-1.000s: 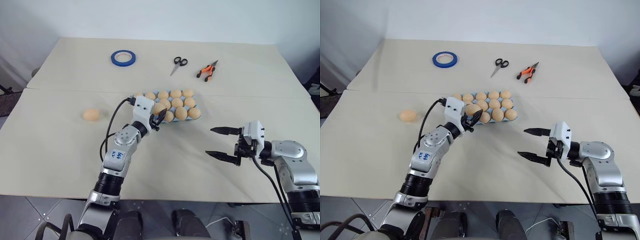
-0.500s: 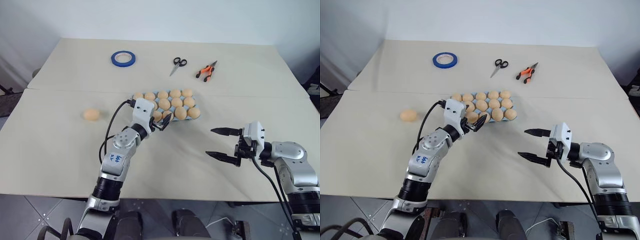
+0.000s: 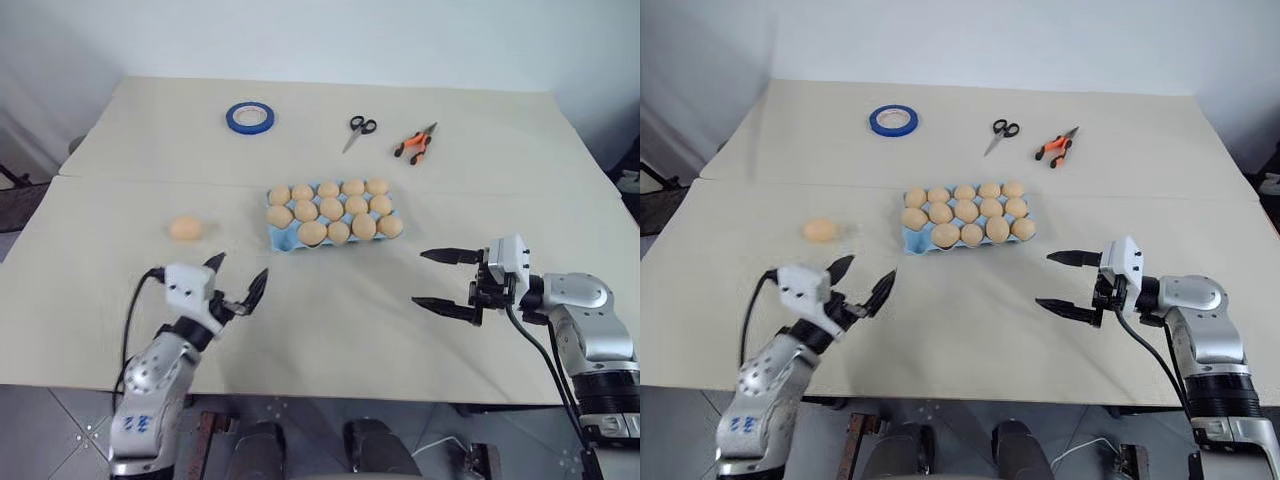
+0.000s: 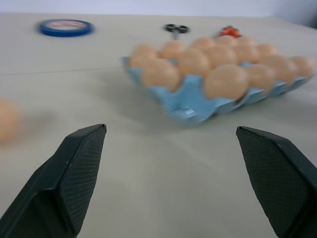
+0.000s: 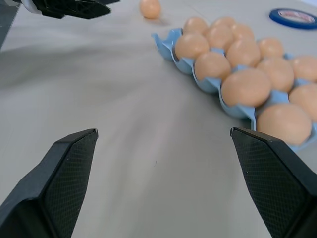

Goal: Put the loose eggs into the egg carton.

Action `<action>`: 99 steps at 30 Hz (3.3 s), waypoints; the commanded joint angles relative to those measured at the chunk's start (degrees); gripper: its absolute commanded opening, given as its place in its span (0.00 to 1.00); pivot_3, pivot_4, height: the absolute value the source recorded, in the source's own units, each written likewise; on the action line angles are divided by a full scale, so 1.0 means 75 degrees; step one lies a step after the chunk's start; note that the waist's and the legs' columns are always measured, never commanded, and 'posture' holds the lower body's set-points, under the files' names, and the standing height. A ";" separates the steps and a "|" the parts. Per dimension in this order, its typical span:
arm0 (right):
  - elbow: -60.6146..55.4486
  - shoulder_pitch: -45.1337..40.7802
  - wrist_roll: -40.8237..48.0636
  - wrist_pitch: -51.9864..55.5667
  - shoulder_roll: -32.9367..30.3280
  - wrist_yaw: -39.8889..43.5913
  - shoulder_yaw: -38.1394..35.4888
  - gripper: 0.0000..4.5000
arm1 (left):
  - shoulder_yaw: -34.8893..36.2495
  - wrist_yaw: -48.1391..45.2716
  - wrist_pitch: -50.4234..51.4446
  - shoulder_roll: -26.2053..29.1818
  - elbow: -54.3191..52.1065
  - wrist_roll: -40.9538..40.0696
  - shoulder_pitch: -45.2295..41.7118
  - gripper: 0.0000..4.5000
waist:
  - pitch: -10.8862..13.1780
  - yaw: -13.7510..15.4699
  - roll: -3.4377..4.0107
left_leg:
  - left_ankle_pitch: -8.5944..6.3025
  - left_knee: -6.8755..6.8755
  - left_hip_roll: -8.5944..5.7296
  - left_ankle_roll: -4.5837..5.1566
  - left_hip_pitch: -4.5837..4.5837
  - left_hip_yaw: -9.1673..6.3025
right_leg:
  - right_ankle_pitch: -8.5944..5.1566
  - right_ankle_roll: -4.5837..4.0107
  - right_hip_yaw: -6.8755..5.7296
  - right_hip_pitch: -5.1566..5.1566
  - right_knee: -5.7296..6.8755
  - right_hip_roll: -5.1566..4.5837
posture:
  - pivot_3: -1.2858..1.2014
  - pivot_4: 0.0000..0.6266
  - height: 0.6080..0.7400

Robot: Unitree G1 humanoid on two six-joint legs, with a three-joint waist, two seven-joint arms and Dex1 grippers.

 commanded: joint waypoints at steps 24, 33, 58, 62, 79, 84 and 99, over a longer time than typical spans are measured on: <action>0.1060 -0.1046 -0.0285 -0.0363 0.0240 0.0599 0.0279 1.00 | 0.1555 0.0967 0.0492 0.1211 0.1644 -0.0714 -0.1235 1.00 | 0.0001 -0.0016 0.0001 | -0.0005 -0.0022 -0.0001 -0.0002 -0.0003 0.0007 | 0.0005 -0.0003 -0.0024 -0.0007 -0.0027 0.0000 | 0.52 0.24 1.00; 0.1053 -0.1108 -0.0379 -0.0409 0.0331 0.0587 0.0289 1.00 | 0.0793 0.0497 -0.0236 0.2067 0.5186 0.0087 -0.3952 1.00 | 0.0001 -0.0031 0.0002 | 0.0024 -0.0030 0.0013 -0.0057 -0.0012 0.0024 | 0.0005 -0.0001 -0.0077 -0.0051 -0.0001 0.0000 | 0.52 0.24 1.00; 0.1142 -0.1131 -0.0441 -0.0583 0.0323 0.0482 0.0222 1.00 | 0.0209 -0.0379 -0.0886 0.2276 0.6543 0.0443 -0.4771 0.36 | 0.0001 -0.0002 0.0000 | 0.0024 0.0008 0.0009 -0.0031 -0.0022 0.0168 | 0.0011 -0.0006 -0.0293 -0.0181 0.0122 -0.0135 | 0.52 0.24 1.00; 0.1149 -0.1103 -0.0440 -0.0617 0.0335 0.0453 0.0223 1.00 | 0.0029 -0.0747 -0.0121 0.2208 0.5457 0.0069 -0.4863 0.36 | 0.0002 -0.0002 0.0000 | 0.0018 0.0007 0.0010 -0.0027 -0.0023 0.0173 | 0.0011 -0.0005 -0.0294 -0.0182 0.0120 -0.0138 | 0.52 0.24 1.00; 0.0586 -0.0486 -0.0322 -0.0606 0.0194 0.0005 -0.0118 1.00 | -0.1975 -0.2385 0.1414 0.1576 0.4808 -0.0146 -0.6107 0.36 | 0.0002 -0.0055 0.0001 | 0.0019 0.0016 0.0015 -0.0028 -0.0019 0.0193 | 0.0015 0.0002 -0.0276 -0.0185 0.0118 -0.0121 | 0.52 0.24 1.00; 0.0232 -0.0136 -0.0263 -0.0518 0.0157 -0.0198 -0.0246 1.00 | -0.1796 -0.2341 0.1504 0.1696 0.4867 -0.0108 -0.6149 0.49 | 0.0002 -0.0026 0.0001 | 0.0016 0.0022 0.0009 -0.0022 -0.0020 0.0198 | 0.0015 0.0003 -0.0271 -0.0180 0.0113 -0.0132 | 0.52 0.24 1.00; 0.0241 -0.0153 -0.0267 -0.0504 0.0188 -0.0333 -0.0245 1.00 | -0.0856 -0.2939 0.2178 0.1922 0.4584 -0.1112 -0.6235 0.99 | 0.0002 -0.0011 0.0001 | 0.0016 0.0024 0.0011 -0.0022 -0.0019 0.0197 | 0.0015 0.0003 -0.0274 -0.0180 0.0119 -0.0130 | 0.52 0.24 1.00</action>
